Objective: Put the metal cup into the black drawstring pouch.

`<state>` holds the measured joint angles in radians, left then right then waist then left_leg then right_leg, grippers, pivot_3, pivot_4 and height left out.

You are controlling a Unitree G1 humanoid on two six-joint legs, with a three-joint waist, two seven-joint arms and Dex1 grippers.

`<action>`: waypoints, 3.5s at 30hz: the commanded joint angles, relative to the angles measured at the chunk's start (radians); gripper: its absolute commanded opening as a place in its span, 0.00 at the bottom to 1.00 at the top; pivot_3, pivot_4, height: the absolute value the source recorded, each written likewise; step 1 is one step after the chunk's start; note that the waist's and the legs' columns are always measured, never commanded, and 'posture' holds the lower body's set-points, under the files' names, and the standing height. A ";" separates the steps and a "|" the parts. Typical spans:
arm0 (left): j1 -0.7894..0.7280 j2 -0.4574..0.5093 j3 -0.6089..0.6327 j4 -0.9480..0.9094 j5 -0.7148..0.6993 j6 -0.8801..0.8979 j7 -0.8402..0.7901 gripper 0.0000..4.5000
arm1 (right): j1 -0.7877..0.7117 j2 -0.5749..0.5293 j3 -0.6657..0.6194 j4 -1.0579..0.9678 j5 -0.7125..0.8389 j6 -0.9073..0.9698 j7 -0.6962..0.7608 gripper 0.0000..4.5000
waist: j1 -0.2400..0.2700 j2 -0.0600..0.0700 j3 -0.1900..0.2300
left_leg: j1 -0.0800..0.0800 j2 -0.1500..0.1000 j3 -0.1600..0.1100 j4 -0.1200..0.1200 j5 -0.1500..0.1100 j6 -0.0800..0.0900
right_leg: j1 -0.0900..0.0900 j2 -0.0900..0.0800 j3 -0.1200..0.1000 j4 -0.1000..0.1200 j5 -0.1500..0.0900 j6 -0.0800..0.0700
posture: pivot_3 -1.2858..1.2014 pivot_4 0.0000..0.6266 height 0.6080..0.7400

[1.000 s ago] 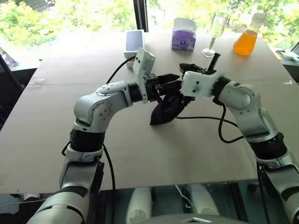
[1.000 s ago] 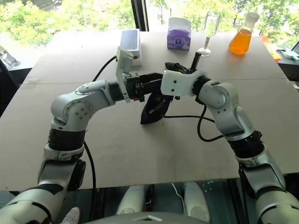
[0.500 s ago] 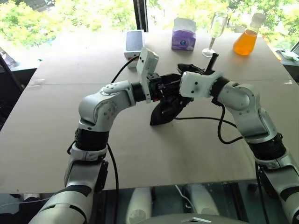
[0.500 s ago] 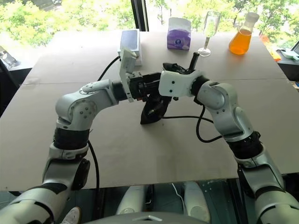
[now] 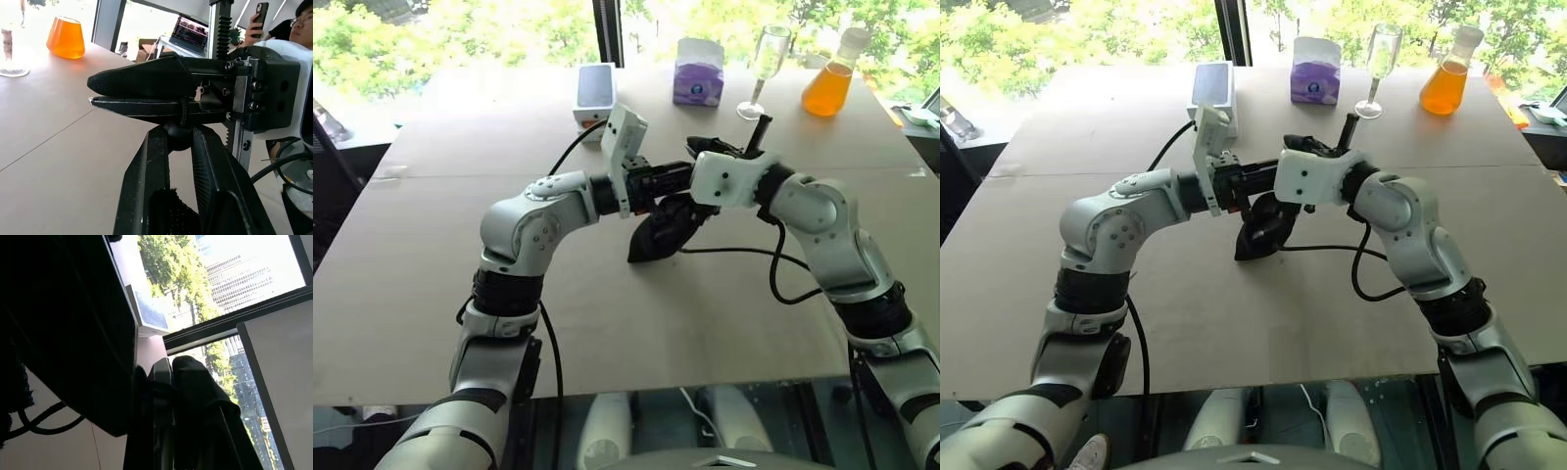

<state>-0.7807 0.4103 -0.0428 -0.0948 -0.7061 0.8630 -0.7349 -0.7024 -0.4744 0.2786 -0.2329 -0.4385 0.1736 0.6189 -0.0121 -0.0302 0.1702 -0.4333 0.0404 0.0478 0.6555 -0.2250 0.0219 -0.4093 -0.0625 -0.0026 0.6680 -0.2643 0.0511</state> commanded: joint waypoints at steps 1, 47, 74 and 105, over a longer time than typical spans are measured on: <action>0.026 0.033 -0.022 -0.016 0.029 0.017 -0.016 0.03 | -0.018 -0.028 -0.096 0.012 0.021 0.034 -0.028 0.00 | 0.000 0.000 0.000 | 0.000 0.000 0.000 0.000 0.000 0.000 | 0.000 0.000 0.000 0.000 0.000 0.000 | 0.52 0.24 1.00; 0.156 0.342 -0.276 -0.025 0.400 0.021 -0.035 0.03 | 0.130 -0.105 -0.256 0.293 0.247 0.198 -0.209 0.00 | -0.002 0.002 0.001 | -0.001 0.001 0.001 0.006 0.000 0.000 | -0.003 0.001 0.002 0.008 0.000 0.000 | 0.52 0.24 1.00; 0.671 0.090 0.224 -0.350 0.140 -0.351 -0.015 1.00 | 0.757 -0.050 -0.510 -0.178 0.867 0.070 0.184 0.99 | -0.002 0.003 0.000 | 0.003 0.002 0.000 0.012 -0.003 0.006 | 0.003 0.001 0.002 0.011 0.000 0.000 | 0.52 0.24 1.00; 1.204 0.042 0.499 -0.496 0.035 -0.525 0.091 1.00 | 0.845 -0.082 -0.542 -0.115 0.879 -0.077 0.157 0.99 | 0.005 0.004 -0.001 | 0.017 0.008 0.002 0.010 -0.005 0.008 | 0.016 -0.001 0.001 0.006 -0.003 -0.005 | 0.52 0.24 1.00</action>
<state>0.4057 0.4463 0.4568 -0.5438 -0.6568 0.3427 -0.6365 0.1557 -0.5407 -0.2676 -0.3579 0.4408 0.0904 0.7747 -0.0072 -0.0266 0.1692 -0.4160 0.0479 0.0496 0.6647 -0.2304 0.0298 -0.3927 -0.0634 -0.0013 0.6731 -0.2675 0.0463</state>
